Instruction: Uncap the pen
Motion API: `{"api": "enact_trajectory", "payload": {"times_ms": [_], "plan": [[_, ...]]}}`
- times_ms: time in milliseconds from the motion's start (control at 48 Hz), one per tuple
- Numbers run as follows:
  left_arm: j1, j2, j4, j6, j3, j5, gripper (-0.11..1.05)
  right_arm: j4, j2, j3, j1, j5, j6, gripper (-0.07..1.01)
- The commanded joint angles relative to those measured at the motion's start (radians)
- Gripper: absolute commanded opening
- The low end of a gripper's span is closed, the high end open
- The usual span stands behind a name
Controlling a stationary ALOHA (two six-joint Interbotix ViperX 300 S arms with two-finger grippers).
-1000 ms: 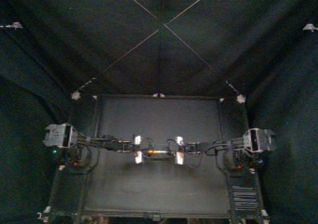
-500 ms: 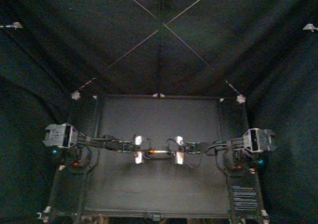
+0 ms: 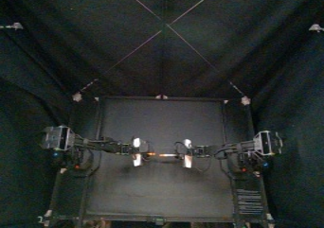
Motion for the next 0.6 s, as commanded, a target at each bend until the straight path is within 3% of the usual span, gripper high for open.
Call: {"api": "enact_trajectory", "payload": {"times_ms": [21,292,604], "plan": [[0.002,-0.029,0.000,0.0000,0.005,-0.006,0.51,0.008,-0.054,0.009,-0.005,-0.006,-0.002,0.56],[0.000,-0.078,-0.002,-0.0015,0.040,-0.020,0.51,0.011,-0.117,0.055,-0.012,-0.012,-0.002,0.56],[-0.003,-0.135,-0.002,0.0000,0.083,-0.064,0.51,0.009,-0.175,0.104,-0.020,-0.049,-0.002,0.56]]}}
